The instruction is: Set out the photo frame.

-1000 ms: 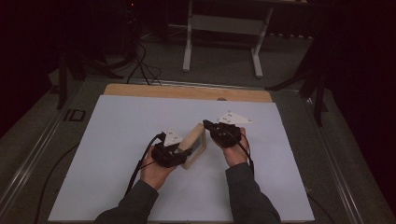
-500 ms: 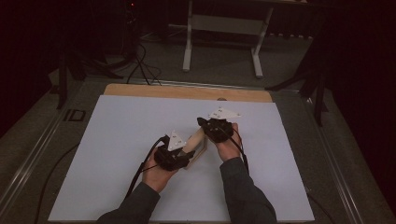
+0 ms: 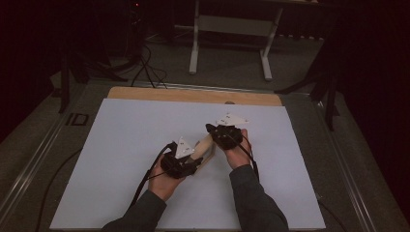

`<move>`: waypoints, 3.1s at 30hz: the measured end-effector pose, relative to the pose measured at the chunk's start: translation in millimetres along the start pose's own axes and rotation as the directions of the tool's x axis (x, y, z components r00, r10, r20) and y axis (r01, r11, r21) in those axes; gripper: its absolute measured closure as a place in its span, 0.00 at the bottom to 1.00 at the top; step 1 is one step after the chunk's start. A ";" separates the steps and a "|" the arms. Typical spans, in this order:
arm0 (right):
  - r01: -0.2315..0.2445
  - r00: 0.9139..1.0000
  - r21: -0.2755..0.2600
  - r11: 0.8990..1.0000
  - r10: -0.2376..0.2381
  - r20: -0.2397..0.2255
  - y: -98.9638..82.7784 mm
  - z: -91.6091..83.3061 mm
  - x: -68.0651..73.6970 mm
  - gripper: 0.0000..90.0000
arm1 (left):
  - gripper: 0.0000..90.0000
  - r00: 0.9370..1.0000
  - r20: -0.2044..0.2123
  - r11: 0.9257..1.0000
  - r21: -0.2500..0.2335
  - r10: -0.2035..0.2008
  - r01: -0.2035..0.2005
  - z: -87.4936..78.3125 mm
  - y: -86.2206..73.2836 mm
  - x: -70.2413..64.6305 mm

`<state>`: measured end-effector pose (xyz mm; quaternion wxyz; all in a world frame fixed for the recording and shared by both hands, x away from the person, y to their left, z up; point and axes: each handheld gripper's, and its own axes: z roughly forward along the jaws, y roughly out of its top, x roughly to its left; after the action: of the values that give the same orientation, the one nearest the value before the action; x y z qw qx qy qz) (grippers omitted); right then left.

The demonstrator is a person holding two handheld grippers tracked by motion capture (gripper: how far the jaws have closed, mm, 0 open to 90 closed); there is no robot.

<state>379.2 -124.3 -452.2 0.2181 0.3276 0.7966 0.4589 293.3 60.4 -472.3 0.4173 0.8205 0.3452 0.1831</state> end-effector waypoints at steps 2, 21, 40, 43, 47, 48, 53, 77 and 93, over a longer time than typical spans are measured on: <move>0.001 1.000 0.001 1.000 -0.001 0.000 -0.1 -0.4 -0.1 1.00 | 0.64 1.000 -0.007 1.000 0.004 0.002 -0.002 0.1 -0.2 0.4; -0.004 1.000 0.012 1.000 0.004 -0.012 -0.9 -7.4 1.0 1.00 | 0.56 0.999 -0.038 1.000 0.004 -0.017 0.017 0.9 -1.6 5.0; -0.003 1.000 0.050 0.999 0.002 0.005 -0.4 -16.7 1.3 1.00 | 0.51 0.996 -0.060 0.998 0.011 -0.065 0.066 2.8 -2.4 17.2; 0.005 1.000 0.052 0.999 -0.005 0.004 -0.6 -18.9 2.0 1.00 | 0.50 0.995 -0.061 0.997 0.014 -0.078 0.079 3.1 -2.3 19.4; 0.010 1.000 0.052 0.999 -0.011 0.008 -1.1 -20.7 2.5 1.00 | 0.50 0.994 -0.059 0.995 0.014 -0.095 0.096 3.5 -2.4 22.0; 0.006 1.000 0.047 0.999 -0.006 0.008 -2.2 -21.7 2.2 1.00 | 0.51 0.993 -0.056 0.995 0.014 -0.100 0.100 3.7 -2.4 22.6; -0.004 1.000 0.041 0.999 0.004 0.005 -4.0 -24.3 1.4 1.00 | 0.51 0.992 -0.049 0.993 0.011 -0.115 0.116 4.3 -2.4 25.2; -0.008 1.000 0.045 0.999 0.008 0.007 -6.2 -30.5 0.7 1.00 | 0.52 0.985 -0.050 0.985 0.019 -0.168 0.169 9.7 -4.0 35.8; -0.041 0.992 -0.036 0.999 0.037 -0.119 -6.8 -44.5 -9.3 0.51 | 0.54 0.988 -0.044 0.988 0.032 -0.151 0.153 12.3 -6.3 37.3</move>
<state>354.6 -159.7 -436.2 0.1677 0.3112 0.7926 0.4968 323.9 83.0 -484.0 0.4081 0.7952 0.4184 0.1615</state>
